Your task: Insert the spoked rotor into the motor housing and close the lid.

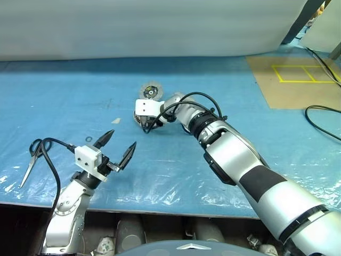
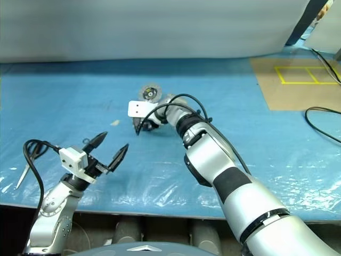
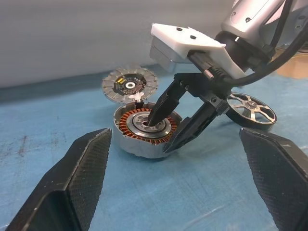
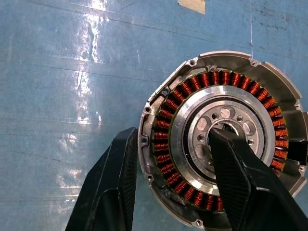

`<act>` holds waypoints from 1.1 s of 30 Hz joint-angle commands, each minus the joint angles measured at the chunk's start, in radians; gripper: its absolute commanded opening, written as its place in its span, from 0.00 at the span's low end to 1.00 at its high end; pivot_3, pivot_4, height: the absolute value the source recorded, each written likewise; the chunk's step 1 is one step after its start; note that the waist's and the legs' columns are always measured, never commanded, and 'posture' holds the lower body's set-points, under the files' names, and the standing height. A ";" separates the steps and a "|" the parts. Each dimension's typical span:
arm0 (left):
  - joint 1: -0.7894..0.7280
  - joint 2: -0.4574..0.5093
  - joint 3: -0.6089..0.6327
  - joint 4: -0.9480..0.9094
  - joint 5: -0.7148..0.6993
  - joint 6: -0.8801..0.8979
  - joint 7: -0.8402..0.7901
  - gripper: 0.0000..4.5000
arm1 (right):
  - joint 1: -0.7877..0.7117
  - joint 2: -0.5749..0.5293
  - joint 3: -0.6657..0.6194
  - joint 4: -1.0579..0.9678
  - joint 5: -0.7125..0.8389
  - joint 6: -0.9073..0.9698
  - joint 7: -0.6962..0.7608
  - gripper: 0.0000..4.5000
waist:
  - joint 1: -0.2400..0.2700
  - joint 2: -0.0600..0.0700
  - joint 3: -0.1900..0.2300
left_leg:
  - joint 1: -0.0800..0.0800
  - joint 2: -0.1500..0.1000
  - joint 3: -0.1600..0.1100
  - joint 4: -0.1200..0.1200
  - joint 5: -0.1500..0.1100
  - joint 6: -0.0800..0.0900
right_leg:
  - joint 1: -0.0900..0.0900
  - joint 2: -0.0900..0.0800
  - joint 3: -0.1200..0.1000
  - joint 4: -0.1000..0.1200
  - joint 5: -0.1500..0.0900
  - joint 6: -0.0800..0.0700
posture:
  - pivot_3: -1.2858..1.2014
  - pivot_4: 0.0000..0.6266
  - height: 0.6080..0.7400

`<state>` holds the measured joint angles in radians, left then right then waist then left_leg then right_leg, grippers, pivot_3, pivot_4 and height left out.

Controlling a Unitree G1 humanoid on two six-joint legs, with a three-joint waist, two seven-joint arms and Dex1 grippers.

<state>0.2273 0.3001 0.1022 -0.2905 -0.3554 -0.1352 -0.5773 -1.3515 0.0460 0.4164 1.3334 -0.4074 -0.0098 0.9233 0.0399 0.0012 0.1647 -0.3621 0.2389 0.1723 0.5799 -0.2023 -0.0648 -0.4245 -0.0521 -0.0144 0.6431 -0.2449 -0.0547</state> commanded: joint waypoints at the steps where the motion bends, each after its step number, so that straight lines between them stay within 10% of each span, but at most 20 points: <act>1: -0.008 0.008 0.013 -0.015 -0.015 -0.017 -0.010 1.00 | 0.004 0.006 -0.024 -0.008 0.028 0.023 0.118 0.44 | 0.000 0.000 0.000 | 0.000 0.000 0.000 0.000 0.000 0.000 | 0.000 0.000 0.000 0.000 0.000 0.000 | 0.52 0.24 1.00; 13: 0.011 0.016 0.023 -0.011 -0.026 -0.022 -0.035 1.00 | 0.202 -0.040 0.048 -0.364 0.040 0.157 0.448 0.44 | -0.001 -0.001 -0.001 | 0.000 0.000 0.001 -0.001 0.000 0.000 | 0.001 0.000 0.000 -0.001 0.000 0.000 | 0.52 0.24 1.00; 26: 0.022 0.021 0.030 -0.008 -0.026 -0.021 -0.041 1.00 | 0.407 -0.124 0.169 -0.736 0.038 0.338 0.468 0.44 | 0.001 -0.001 -0.001 | 0.018 -0.001 0.002 -0.003 0.000 0.000 | 0.015 0.000 0.004 -0.002 -0.001 0.001 | 0.52 0.24 1.00; 33: 0.011 0.024 0.031 -0.001 -0.029 -0.017 -0.044 1.00 | 0.378 -0.139 0.153 -0.761 0.075 0.363 0.465 0.91 | 0.001 -0.001 -0.001 | 0.018 -0.001 0.002 -0.003 0.000 0.000 | 0.015 0.000 0.004 -0.003 -0.001 0.001 | 0.52 0.24 1.00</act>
<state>0.2403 0.3164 0.1202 -0.2821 -0.3721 -0.1429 -0.6186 -0.9845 -0.0842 0.5452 0.5528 -0.3388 0.3191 1.3721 0.0409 0.0003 0.1635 -0.3445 0.2379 0.1741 0.5766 -0.2025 -0.0650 -0.4092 -0.0521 -0.0103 0.6399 -0.2456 -0.0540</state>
